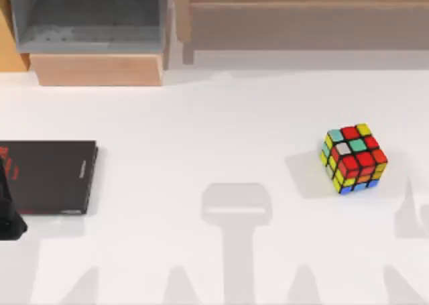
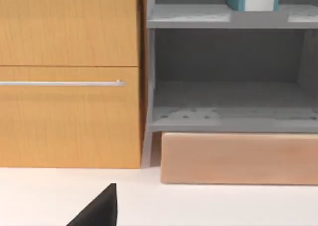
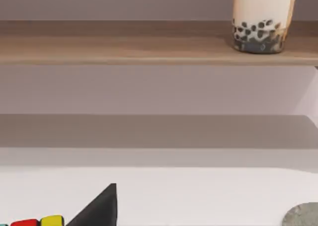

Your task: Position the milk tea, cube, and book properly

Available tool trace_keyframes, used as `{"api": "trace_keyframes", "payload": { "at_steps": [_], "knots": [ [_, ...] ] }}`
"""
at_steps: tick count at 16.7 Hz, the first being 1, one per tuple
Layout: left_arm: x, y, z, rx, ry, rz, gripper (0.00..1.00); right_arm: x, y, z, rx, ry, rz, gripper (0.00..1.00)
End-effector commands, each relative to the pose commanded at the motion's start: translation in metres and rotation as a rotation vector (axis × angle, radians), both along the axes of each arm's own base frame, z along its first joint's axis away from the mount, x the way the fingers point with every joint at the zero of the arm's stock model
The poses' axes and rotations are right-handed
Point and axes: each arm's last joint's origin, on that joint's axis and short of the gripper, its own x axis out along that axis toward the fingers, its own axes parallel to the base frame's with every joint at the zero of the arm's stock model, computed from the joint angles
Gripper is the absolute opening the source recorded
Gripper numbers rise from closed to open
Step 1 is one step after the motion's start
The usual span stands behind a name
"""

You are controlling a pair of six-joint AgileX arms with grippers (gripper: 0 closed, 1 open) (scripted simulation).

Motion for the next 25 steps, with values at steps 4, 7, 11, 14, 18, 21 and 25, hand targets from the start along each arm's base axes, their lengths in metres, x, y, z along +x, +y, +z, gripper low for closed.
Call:
{"api": "trace_keyframes", "payload": {
  "at_steps": [4,7,11,14,18,21,25],
  "knots": [
    [0.0,0.0,0.0,0.0,0.0,0.0,1.0,0.001,0.0,0.007,-0.001,-0.011,0.001,1.0],
    [0.0,0.0,0.0,0.0,0.0,0.0,1.0,0.006,-0.002,0.032,-0.004,-0.04,0.001,1.0],
    [0.0,0.0,0.0,0.0,0.0,0.0,1.0,0.034,-0.007,0.075,-0.01,-0.049,-0.005,1.0],
    [0.0,0.0,0.0,0.0,0.0,0.0,1.0,0.079,-0.016,0.097,-0.012,-0.013,-0.01,1.0],
    [0.0,0.0,0.0,0.0,0.0,0.0,1.0,0.149,-0.034,0.109,-0.016,-0.006,-0.012,1.0],
    [0.0,0.0,0.0,0.0,0.0,0.0,1.0,0.2,-0.051,0.1,-0.016,0.0,-0.014,1.0],
    [0.0,0.0,0.0,0.0,0.0,0.0,1.0,0.253,-0.072,0.072,-0.012,0.008,-0.015,1.0]
  ]
}}
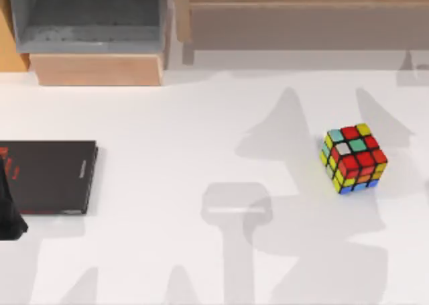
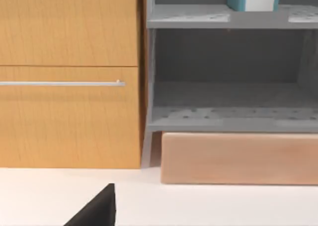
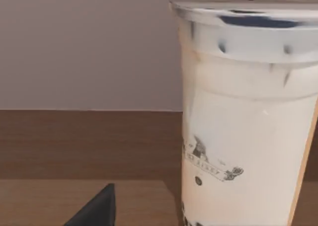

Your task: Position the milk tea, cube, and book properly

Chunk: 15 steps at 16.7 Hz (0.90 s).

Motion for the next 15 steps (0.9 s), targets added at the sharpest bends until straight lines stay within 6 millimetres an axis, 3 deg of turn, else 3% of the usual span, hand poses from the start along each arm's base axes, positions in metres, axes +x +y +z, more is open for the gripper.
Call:
{"api": "trace_keyframes", "payload": {
  "at_steps": [5,11,15],
  "knots": [
    [0.0,0.0,0.0,0.0,0.0,0.0,1.0,0.028,-0.014,-0.02,0.001,-0.008,-0.001,1.0],
    [0.0,0.0,0.0,0.0,0.0,0.0,1.0,0.029,-0.012,-0.021,0.002,-0.005,0.002,1.0],
    [0.0,0.0,0.0,0.0,0.0,0.0,1.0,0.053,-0.014,-0.02,0.0,-0.007,-0.001,1.0]
  ]
}}
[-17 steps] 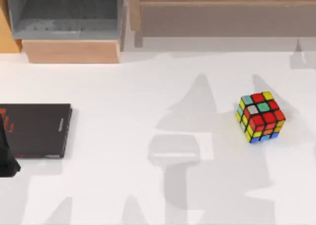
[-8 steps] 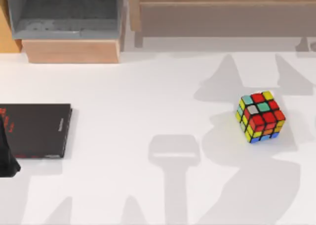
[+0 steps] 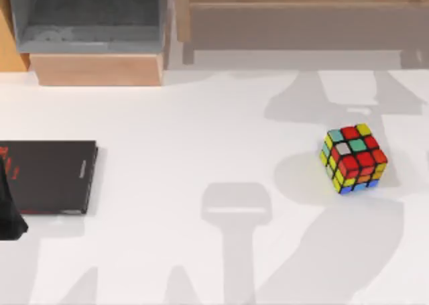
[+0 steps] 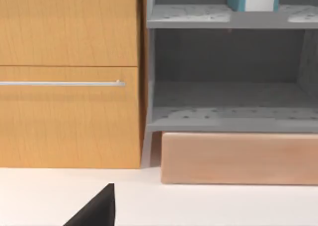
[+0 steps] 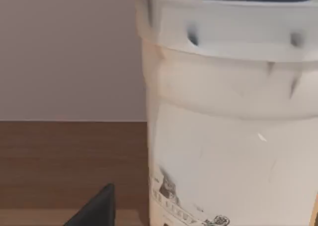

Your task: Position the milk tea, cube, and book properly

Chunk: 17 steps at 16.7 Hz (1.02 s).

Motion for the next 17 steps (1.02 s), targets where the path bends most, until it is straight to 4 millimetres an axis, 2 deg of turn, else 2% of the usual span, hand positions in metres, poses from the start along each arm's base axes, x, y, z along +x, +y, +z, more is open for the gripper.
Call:
{"api": "trace_keyframes", "payload": {
  "at_steps": [4,6,11,17],
  "knots": [
    [0.0,0.0,0.0,0.0,0.0,0.0,1.0,0.038,-0.002,0.0,0.0,-0.002,0.0,1.0],
    [0.0,0.0,0.0,0.0,0.0,0.0,1.0,0.051,-0.002,-0.001,0.001,-0.002,0.0,1.0],
    [0.0,0.0,0.0,0.0,0.0,0.0,1.0,0.056,-0.002,0.0,0.001,-0.002,0.0,1.0],
    [0.0,0.0,0.0,0.0,0.0,0.0,1.0,0.056,-0.002,0.0,0.001,-0.002,0.0,0.55]
  ]
}}
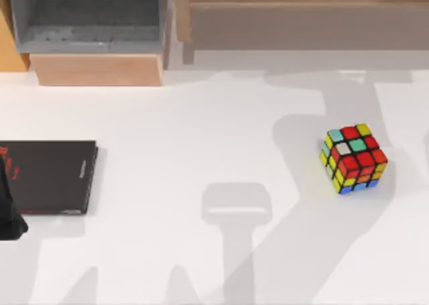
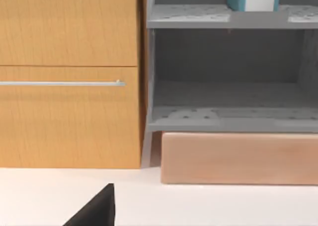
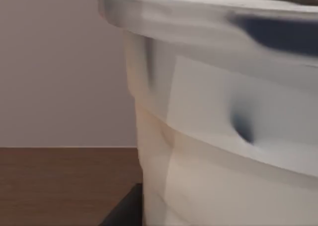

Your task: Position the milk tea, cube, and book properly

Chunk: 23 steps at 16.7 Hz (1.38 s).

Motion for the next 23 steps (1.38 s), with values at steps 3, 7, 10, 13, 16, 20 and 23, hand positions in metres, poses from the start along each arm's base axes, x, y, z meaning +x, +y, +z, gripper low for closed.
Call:
{"api": "trace_keyframes", "payload": {
  "at_steps": [3,7,10,13,16,20,23],
  "knots": [
    [0.0,0.0,0.0,0.0,0.0,0.0,1.0,0.0,0.0,0.0,0.0,0.0,0.0,0.32],
    [0.0,0.0,0.0,0.0,0.0,0.0,1.0,0.0,0.0,0.0,0.0,0.0,0.0,0.02],
    [0.0,0.0,0.0,0.0,0.0,0.0,1.0,0.0,0.0,0.0,0.0,0.0,0.0,0.0],
    [0.0,0.0,0.0,0.0,0.0,0.0,1.0,0.0,0.0,0.0,0.0,0.0,0.0,0.0],
    [0.0,0.0,0.0,0.0,0.0,0.0,1.0,-0.001,-0.001,0.001,0.001,-0.002,-0.003,0.0],
    [0.0,0.0,0.0,0.0,0.0,0.0,1.0,-0.017,-0.003,0.011,-0.005,-0.021,-0.001,0.0],
    [0.0,0.0,0.0,0.0,0.0,0.0,1.0,-0.048,-0.001,0.007,0.002,0.006,-0.003,0.0]
  ]
}}
